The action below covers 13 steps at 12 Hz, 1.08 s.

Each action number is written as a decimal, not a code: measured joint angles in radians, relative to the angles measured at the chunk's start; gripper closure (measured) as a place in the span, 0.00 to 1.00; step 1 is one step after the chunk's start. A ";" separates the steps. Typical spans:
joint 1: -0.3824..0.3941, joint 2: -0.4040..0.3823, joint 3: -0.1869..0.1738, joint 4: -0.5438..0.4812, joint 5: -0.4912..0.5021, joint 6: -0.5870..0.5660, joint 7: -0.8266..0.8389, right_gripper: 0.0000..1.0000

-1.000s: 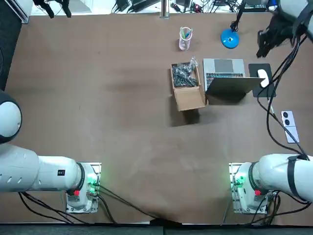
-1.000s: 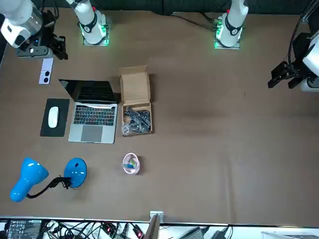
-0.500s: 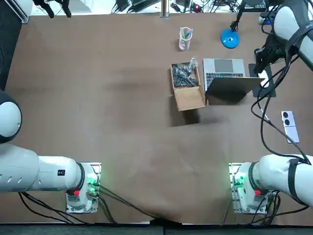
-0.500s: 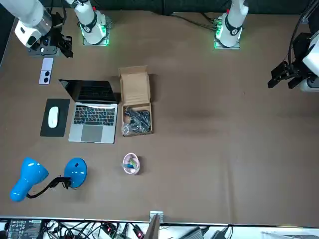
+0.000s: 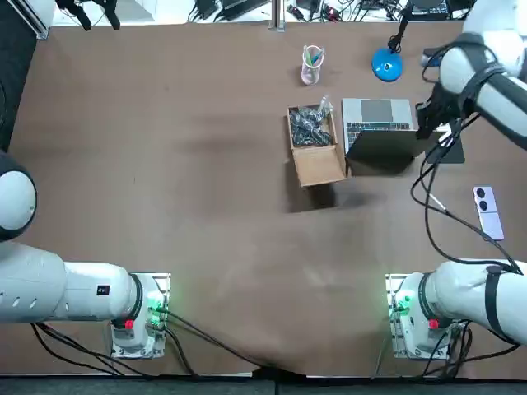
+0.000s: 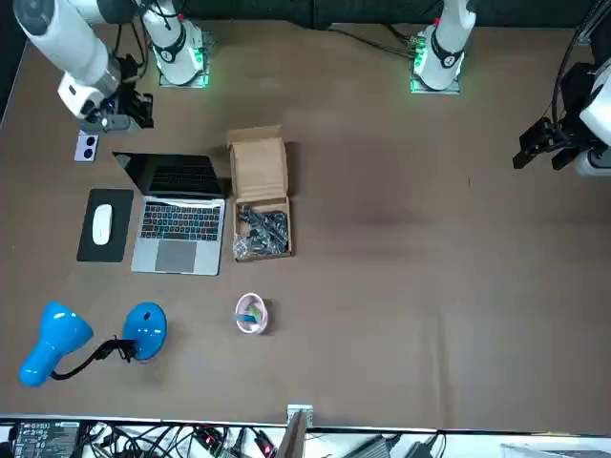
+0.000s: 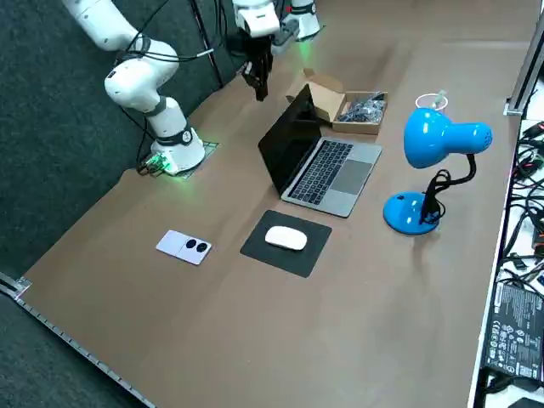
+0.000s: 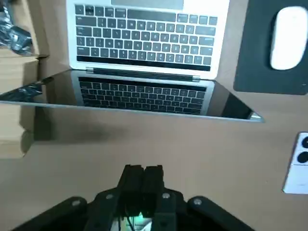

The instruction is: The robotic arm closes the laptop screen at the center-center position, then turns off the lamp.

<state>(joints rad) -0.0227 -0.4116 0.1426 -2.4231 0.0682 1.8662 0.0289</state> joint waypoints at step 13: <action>0.000 0.134 0.053 -0.076 0.001 0.264 0.051 0.98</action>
<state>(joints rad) -0.0225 -0.2779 0.1952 -2.4992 0.0690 2.1306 0.0803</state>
